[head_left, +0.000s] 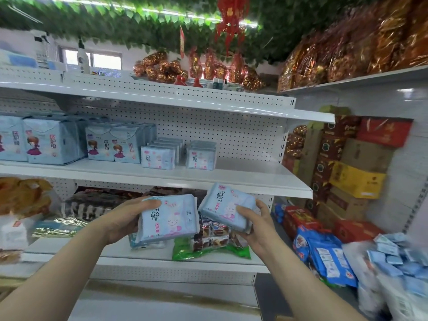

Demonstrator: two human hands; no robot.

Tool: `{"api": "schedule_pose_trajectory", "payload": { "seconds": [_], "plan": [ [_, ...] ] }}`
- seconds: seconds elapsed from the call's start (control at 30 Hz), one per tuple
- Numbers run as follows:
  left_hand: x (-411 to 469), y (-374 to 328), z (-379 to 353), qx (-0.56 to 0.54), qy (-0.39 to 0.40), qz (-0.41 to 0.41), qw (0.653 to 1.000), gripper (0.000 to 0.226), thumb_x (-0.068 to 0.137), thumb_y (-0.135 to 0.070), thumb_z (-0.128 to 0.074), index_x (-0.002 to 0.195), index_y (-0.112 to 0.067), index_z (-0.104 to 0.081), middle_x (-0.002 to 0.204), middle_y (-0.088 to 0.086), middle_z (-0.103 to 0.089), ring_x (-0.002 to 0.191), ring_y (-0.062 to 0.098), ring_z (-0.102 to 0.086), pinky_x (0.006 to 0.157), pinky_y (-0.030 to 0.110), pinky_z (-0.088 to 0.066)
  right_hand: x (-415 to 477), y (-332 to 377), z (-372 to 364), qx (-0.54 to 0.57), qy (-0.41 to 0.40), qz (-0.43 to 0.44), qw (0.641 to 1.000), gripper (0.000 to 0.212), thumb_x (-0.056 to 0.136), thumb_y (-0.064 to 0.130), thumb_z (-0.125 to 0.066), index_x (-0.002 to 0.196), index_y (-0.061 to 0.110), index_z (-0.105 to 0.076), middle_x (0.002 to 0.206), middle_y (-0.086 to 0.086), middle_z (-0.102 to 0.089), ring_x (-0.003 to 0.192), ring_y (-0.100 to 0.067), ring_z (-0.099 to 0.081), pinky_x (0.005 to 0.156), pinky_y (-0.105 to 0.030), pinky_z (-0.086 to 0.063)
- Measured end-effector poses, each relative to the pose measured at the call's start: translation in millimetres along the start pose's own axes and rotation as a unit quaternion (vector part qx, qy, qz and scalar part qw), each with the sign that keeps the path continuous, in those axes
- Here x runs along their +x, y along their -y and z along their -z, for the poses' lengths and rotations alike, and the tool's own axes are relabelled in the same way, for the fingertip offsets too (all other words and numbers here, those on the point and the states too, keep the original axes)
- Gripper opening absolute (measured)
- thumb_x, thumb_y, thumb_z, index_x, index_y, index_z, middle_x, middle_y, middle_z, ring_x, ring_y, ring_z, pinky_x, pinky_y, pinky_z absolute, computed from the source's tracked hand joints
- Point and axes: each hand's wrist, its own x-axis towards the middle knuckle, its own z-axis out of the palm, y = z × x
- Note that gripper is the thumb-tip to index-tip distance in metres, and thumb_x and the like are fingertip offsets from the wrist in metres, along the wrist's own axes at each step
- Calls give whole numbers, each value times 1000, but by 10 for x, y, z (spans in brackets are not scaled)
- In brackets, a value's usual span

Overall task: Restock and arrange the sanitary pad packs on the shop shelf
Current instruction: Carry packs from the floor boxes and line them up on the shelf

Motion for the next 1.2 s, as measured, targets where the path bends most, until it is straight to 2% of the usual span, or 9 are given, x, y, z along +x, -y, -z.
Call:
{"api": "schedule_pose_trajectory", "payload": {
  "seconds": [0.13, 0.23, 0.3, 0.4, 0.5, 0.7, 0.87, 1.07, 1.2],
  "plan": [
    [149, -10, -17, 8, -4, 1, 1000, 56, 79, -39, -73, 127, -11, -62, 105, 15, -75, 88, 24, -72, 74, 34, -52, 113, 96, 28, -7, -17, 3, 1000, 53, 82, 4, -79, 125, 12, -49, 113, -15, -71, 87, -26, -75, 62, -44, -62],
    [316, -4, 6, 33, 11, -2, 999, 96, 44, -60, -92, 125, -16, -63, 110, 14, -74, 95, 25, -74, 74, 32, -53, 286, 160, 62, -13, -6, 8, 1000, 35, 85, 9, -77, 110, 7, -52, 97, -12, -76, 78, -23, -76, 80, -55, -58],
    [441, -24, 10, 44, 15, -6, 999, 112, 29, -66, -93, 125, -17, -64, 112, 13, -74, 99, 26, -73, 72, 30, -54, 458, 217, 72, -9, 6, 11, 1000, 25, 87, 10, -75, 91, 11, -49, 91, -12, -77, 80, -24, -75, 78, -50, -59],
    [651, -71, -4, 40, 3, -10, 999, 114, 26, -68, -92, 124, -16, -64, 113, 15, -73, 98, 28, -71, 69, 29, -55, 778, 318, 98, -11, 26, 12, 1000, 32, 87, 17, -76, 78, 16, -45, 96, -14, -77, 84, -25, -75, 71, -41, -60],
    [919, -133, -35, 29, -1, -9, 1000, 114, 27, -68, -93, 124, -14, -64, 114, 18, -72, 104, 32, -68, 86, 41, -51, 1110, 448, 120, -54, 63, 29, 996, 32, 80, 32, -77, 79, 18, -49, 95, -11, -77, 88, -24, -73, 84, -46, -56],
    [1477, -410, -144, 59, -19, 3, 998, 103, 40, -54, -97, 126, -10, -61, 111, 16, -74, 92, 25, -73, 68, 35, -58, 1854, 819, 117, -136, 94, 32, 986, 51, 79, 46, -73, 111, 7, -61, 103, -10, -77, 89, -19, -74, 66, -34, -60],
    [1946, -685, -173, 171, -38, 7, 985, 98, 39, -53, -97, 121, -12, -60, 109, 7, -76, 99, 22, -73, 78, 34, -59, 2332, 1126, 78, -178, 136, 48, 973, 37, 85, 47, -66, 99, 14, -61, 103, -8, -75, 89, -21, -71, 65, -34, -58],
    [2507, -853, -196, 268, -34, 13, 963, 48, 76, -27, -86, 114, -13, -60, 114, 3, -70, 101, 19, -71, 83, 38, -61, 2638, 1237, -19, -243, 167, 65, 953, 41, 86, 42, -68, 110, 12, -54, 88, -2, -76, 74, -13, -72, 56, -26, -55],
    [2847, -873, -106, 296, -21, -13, 955, 39, 79, -25, -84, 111, -14, -64, 107, 0, -74, 94, 15, -73, 81, 36, -61, 2770, 1240, -129, -277, 166, 59, 945, 45, 84, 39, -73, 113, 12, -52, 90, -3, -75, 83, -16, -71, 68, -29, -57]
  ]
}}
